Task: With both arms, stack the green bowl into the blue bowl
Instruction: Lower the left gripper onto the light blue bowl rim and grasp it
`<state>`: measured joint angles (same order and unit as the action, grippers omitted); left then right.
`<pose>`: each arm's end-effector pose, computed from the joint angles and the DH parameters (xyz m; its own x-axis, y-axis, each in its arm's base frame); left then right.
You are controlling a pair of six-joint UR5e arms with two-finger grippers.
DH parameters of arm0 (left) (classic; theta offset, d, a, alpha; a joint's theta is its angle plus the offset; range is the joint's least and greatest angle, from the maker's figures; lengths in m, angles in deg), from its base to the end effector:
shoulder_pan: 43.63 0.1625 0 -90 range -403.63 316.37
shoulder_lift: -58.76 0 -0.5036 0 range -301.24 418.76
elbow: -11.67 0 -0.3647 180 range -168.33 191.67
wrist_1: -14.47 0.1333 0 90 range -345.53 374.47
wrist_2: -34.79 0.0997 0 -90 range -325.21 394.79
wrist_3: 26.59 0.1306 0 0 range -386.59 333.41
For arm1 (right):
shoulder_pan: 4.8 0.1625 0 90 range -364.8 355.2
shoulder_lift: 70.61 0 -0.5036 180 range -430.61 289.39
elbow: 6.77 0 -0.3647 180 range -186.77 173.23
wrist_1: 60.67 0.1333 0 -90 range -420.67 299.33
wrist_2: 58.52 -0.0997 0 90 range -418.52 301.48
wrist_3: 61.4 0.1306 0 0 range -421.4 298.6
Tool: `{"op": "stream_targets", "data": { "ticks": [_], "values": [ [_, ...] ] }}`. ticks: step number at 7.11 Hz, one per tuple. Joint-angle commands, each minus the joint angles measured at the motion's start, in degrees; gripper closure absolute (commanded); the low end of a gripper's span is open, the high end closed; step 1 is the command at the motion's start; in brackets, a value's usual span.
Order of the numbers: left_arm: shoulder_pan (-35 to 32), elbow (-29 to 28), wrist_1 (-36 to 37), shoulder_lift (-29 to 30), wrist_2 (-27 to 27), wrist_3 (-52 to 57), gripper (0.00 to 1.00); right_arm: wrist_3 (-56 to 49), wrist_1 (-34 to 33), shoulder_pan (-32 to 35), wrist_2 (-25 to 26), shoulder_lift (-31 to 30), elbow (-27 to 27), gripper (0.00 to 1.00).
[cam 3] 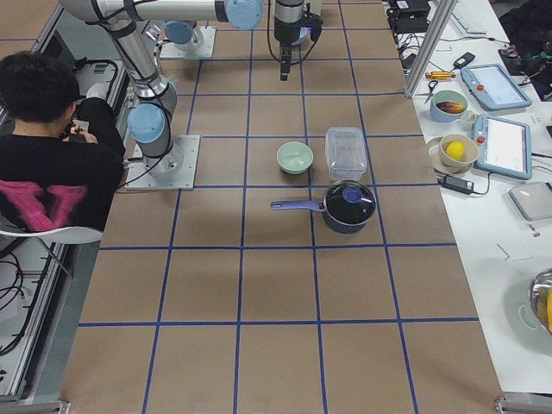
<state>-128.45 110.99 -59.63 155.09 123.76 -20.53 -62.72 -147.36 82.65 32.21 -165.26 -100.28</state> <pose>-0.0893 -0.5171 0.4345 -0.9997 0.0154 0.0174 0.0153 0.9999 -0.0062 0.1129 -0.4239 0.5374 -0.9997 0.0210 0.0119 0.0214 0.9990 0.0381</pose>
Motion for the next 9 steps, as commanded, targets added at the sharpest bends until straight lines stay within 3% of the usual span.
{"op": "stream_targets", "data": {
  "ticks": [1, 4, 5, 6, 7, 9],
  "values": [
    [0.27, 13.23, 16.85, 6.74, 4.0, 0.87, 0.0, -0.09, 0.03, 0.0, -0.11, 0.0, 0.17, 0.0],
    [0.36, 14.32, 23.89, 13.95, 4.29, 3.07, 0.09, -2.36, -4.24, -5.85, 0.77, 5.16, -0.62, 0.0],
    [0.36, 14.15, 25.83, 14.58, 5.51, 4.21, 0.63, -6.2, -7.58, -11.46, 0.85, 7.01, -0.97, 0.0],
    [0.27, 14.23, 25.85, 14.41, 6.04, 4.22, 1.0, -9.55, -8.13, -17.26, 0.07, 9.55, -2.02, 0.0],
    [0.1, 13.8, 25.85, 13.63, 6.65, 3.7, 1.0, -14.54, -9.62, -21.32, -0.37, 13.23, -3.07, 0.0],
    [-1.3, 13.62, 26.2, 13.44, 7.54, 1.08, 1.0, -15.56, -14.11, -22.76, -0.46, 16.78, -6.23, 0.0]
  ]
}}
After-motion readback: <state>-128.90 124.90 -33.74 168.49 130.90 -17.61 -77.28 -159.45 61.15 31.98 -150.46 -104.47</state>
